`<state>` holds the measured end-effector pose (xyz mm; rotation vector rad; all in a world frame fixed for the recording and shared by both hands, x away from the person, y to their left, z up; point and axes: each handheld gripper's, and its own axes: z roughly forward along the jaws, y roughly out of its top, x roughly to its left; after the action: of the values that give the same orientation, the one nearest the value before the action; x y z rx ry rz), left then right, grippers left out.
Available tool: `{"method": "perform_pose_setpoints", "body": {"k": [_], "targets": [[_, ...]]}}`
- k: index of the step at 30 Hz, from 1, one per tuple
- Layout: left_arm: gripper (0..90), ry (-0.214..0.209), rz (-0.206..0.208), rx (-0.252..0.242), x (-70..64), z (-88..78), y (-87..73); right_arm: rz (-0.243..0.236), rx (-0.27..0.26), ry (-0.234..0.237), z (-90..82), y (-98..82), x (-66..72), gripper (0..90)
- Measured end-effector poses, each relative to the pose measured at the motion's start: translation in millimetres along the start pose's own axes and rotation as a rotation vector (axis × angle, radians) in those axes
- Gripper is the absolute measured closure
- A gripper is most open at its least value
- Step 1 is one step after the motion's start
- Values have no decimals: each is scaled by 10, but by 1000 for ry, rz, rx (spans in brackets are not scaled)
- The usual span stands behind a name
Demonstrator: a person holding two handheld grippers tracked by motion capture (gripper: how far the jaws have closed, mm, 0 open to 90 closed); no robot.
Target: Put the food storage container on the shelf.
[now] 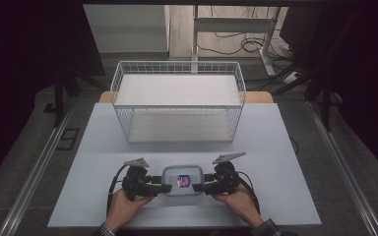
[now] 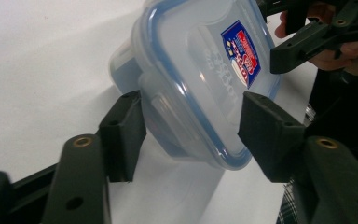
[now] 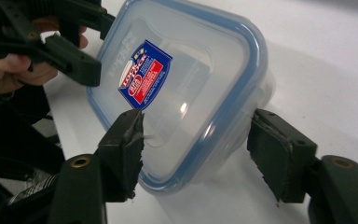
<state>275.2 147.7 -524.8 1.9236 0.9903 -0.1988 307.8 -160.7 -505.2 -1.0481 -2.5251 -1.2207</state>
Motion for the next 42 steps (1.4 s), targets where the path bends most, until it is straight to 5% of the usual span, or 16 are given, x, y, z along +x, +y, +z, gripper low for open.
{"method": "perform_pose_setpoints", "body": {"k": [2, 8, 18, 27, 42], "targets": [[527, -51, -14, -22, 41, -53, -36, 18, -17, 33, -65, -31, -28, 484], [553, -72, 0, -33, 50, -62, -58, 67, -37, 128, -128, -83, -126, 559], [569, -124, -50, -73, 133, -58, -92, 125, -82, 176, -150, -118, -170, 587], [567, -123, -49, -107, 124, -111, -22, 121, -115, 154, -189, -80, -124, 588], [581, -109, -35, -183, 69, -387, 330, 65, -202, 163, -366, 303, -69, 588]]}}
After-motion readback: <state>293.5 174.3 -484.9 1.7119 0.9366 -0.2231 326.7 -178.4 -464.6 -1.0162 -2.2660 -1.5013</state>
